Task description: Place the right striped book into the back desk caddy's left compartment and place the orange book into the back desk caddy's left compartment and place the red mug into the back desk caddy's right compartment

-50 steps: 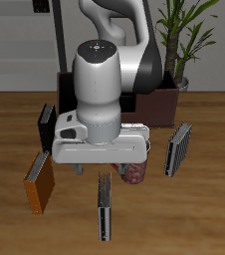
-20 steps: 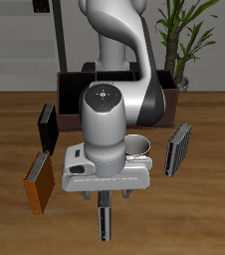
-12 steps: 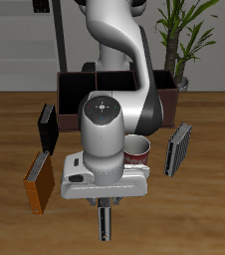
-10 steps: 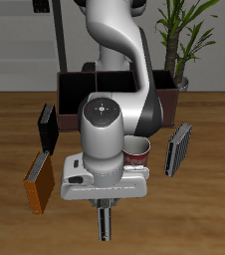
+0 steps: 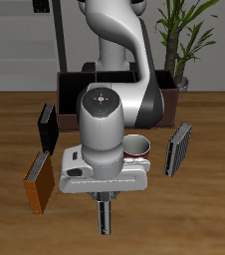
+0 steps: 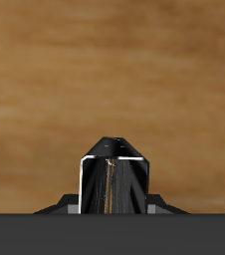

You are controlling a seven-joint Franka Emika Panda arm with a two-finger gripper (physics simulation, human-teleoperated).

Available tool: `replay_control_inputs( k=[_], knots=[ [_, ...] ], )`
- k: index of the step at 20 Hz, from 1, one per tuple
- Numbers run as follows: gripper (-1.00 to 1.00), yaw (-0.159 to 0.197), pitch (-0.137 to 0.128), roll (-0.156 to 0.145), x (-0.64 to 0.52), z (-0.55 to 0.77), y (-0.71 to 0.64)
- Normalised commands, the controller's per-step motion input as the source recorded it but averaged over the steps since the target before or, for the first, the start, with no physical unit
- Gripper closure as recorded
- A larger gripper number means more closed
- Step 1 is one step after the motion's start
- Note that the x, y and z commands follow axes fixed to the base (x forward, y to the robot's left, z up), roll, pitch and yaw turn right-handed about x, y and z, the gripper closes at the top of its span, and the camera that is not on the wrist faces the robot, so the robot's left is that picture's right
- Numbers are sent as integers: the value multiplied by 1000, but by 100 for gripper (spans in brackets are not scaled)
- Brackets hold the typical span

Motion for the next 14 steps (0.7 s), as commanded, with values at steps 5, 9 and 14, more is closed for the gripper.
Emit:
replay_control_inputs(
  k=[5, 9, 14],
  knots=[
    [100, -28, -60, -2, -300, 694, -9],
    [100, -31, -73, 17, -487, 778, -41],
    [100, -35, -45, 28, -567, 648, -103]
  ],
)
